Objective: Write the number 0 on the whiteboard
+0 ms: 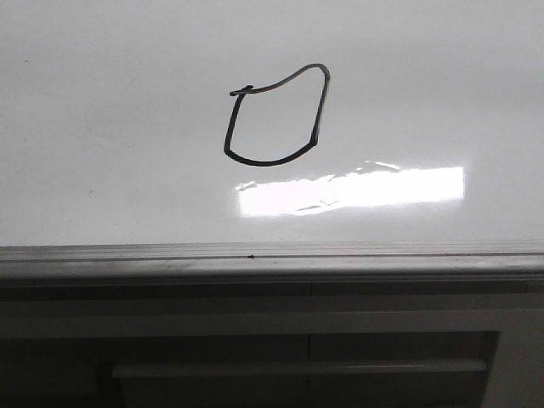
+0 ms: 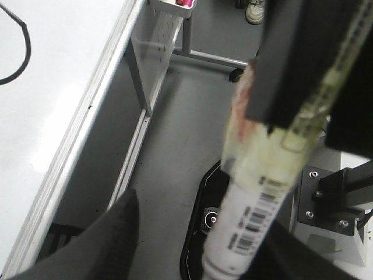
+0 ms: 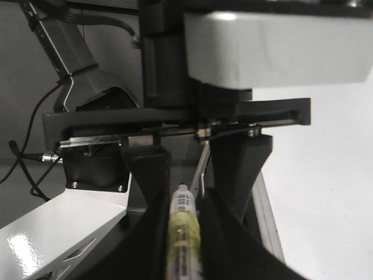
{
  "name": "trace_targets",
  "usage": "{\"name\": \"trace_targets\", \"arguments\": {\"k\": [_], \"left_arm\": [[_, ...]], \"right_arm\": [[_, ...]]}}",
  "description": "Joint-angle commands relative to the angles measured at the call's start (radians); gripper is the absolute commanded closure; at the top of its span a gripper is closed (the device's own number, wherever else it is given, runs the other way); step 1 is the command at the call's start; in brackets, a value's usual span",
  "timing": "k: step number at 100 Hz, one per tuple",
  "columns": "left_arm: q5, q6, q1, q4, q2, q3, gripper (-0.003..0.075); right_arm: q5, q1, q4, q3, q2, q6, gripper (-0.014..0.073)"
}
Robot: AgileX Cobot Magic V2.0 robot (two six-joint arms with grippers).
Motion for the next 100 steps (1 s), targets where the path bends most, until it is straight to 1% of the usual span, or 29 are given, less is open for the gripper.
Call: {"name": "trace_targets", "arguments": {"k": [1, 3, 13, 27, 39, 45, 49, 54, 66, 71, 76, 79, 86, 93, 96, 100], "left_arm": [[-0.115, -0.002, -0.003, -0.018, -0.001, -0.034, 0.0548], [-0.119, -0.002, -0.003, -0.018, -0.001, -0.034, 0.0570], [-0.126, -0.002, -0.003, -0.016, 0.005, -0.034, 0.0742], [-0.130, 0.000, -0.003, -0.016, 0.010, -0.034, 0.0740], [-0.168, 0.000, -0.003, -0.016, 0.010, -0.034, 0.0740], [-0.190, 0.000, -0.003, -0.019, 0.010, -0.034, 0.0740], [-0.201, 0.000, -0.003, -0.024, 0.010, -0.032, 0.0740], [-0.216, 0.000, -0.003, -0.029, 0.010, -0.032, 0.0740], [-0.237, 0.000, -0.003, -0.036, 0.010, -0.032, 0.0740], [-0.250, -0.005, -0.003, -0.041, 0.010, -0.028, 0.0740], [-0.271, -0.012, -0.003, -0.045, 0.010, -0.016, 0.0740], [-0.290, -0.027, -0.003, -0.048, 0.008, -0.006, 0.0740], [-0.360, -0.083, -0.003, -0.053, 0.006, 0.032, 0.0740], [-0.470, -0.156, -0.003, -0.056, 0.006, 0.088, 0.0740], [-0.544, -0.192, -0.003, -0.060, 0.006, 0.116, 0.0740], [-0.628, -0.252, -0.003, -0.072, 0.006, 0.160, 0.0740]], "right_arm": [[-0.016, 0.002, 0.035, -0.037, -0.019, -0.009, 0.0641], [-0.016, 0.002, 0.035, -0.037, -0.019, -0.009, 0.0641], [-0.016, 0.002, 0.038, -0.037, -0.019, -0.009, 0.0641], [-0.016, 0.002, 0.046, -0.037, -0.019, -0.009, 0.0641], [-0.018, 0.002, 0.046, -0.037, -0.019, -0.009, 0.0638], [-0.022, 0.000, 0.046, -0.037, -0.019, -0.007, 0.0615], [-0.024, -0.002, 0.046, -0.037, -0.019, -0.007, 0.0573], [-0.024, -0.009, 0.046, -0.037, -0.019, -0.007, 0.0494], [-0.031, -0.056, 0.046, -0.037, -0.031, -0.001, 0.0228], [-0.041, -0.086, 0.046, -0.037, -0.050, -0.001, 0.0145], [-0.051, -0.123, 0.046, -0.037, -0.076, -0.001, 0.0090], [-0.057, -0.152, 0.046, -0.037, -0.094, -0.001, 0.0074], [-0.059, -0.221, 0.046, -0.037, -0.148, -0.001, 0.0076], [-0.059, -0.301, 0.046, -0.035, -0.208, 0.003, 0.0084], [-0.057, -0.333, 0.046, -0.032, -0.235, 0.002, 0.0105], [-0.053, -0.383, 0.046, -0.025, -0.260, 0.003, 0.0168]]}}
